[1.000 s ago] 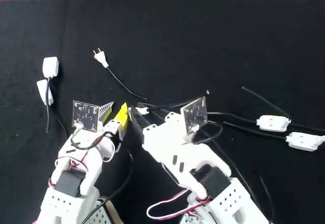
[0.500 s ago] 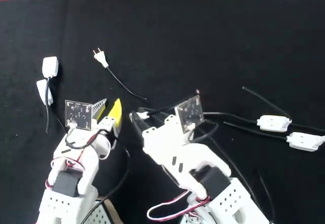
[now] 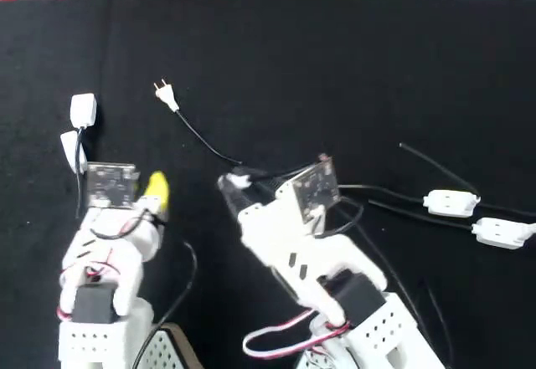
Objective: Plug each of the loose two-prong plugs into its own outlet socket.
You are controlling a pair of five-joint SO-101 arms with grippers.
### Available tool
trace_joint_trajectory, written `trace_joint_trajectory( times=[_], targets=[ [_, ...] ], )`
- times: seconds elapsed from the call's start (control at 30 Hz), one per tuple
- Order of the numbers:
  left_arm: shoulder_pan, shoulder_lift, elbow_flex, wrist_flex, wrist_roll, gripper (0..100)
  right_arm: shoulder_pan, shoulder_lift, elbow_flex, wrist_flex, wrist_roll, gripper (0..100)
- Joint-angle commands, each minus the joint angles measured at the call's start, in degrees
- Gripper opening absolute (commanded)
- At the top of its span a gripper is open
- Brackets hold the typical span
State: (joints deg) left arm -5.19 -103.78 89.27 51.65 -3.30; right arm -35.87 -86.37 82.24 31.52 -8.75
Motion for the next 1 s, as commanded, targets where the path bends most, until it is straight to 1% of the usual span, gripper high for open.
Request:
trace_joint_trajectory(
  times=[0.0,0.1,0.13,0.27,0.33,0.43,0.53,0.7,0.77,0.8,0.87,0.97],
  targets=[
    [-15.3,-0.3,-4.0,3.1,-3.5,14,6.7,8.4,-8.7,0.4,0.9,1.1],
    [-18.9,-0.1,-3.6,4.0,-3.6,22,7.1,20.2,-13.8,0.4,1.0,1.1],
    [-19.4,-0.1,-4.1,4.8,-3.3,23,7.0,24.3,-15.7,0.3,1.0,1.1],
    [-22.5,-0.1,-6.2,5.8,-1.8,22,6.9,38.2,-21.8,-0.1,3.2,1.1],
    [-23.9,0.2,-7.0,5.5,-0.3,23,6.9,42.9,-24.4,-0.2,3.4,1.1],
    [-23.9,4.0,-8.7,5.2,-0.2,23,7.0,47.1,-26.6,-0.2,3.4,1.1],
    [-24.2,13.5,-12.3,3.5,-0.2,23,7.1,48.1,-27.1,-0.2,4.7,1.1],
    [-24.0,36.0,-23.1,3.4,0.3,23,7.1,48.0,-27.2,-0.2,5.0,1.1],
    [-24.0,44.2,-26.9,2.9,2.0,23,7.1,48.1,-27.2,-0.2,5.0,1.1],
    [-24.1,47.7,-28.4,1.7,2.6,23,7.1,48.1,-27.2,-0.1,5.0,1.1],
    [-24.8,55.0,-30.5,-3.4,2.5,23,7.1,48.1,-27.3,0.2,5.0,1.1],
    [-28.3,63.8,-32.2,-10.2,0.5,23,7.2,48.1,-27.1,0.4,5.0,1.1]
  ],
)
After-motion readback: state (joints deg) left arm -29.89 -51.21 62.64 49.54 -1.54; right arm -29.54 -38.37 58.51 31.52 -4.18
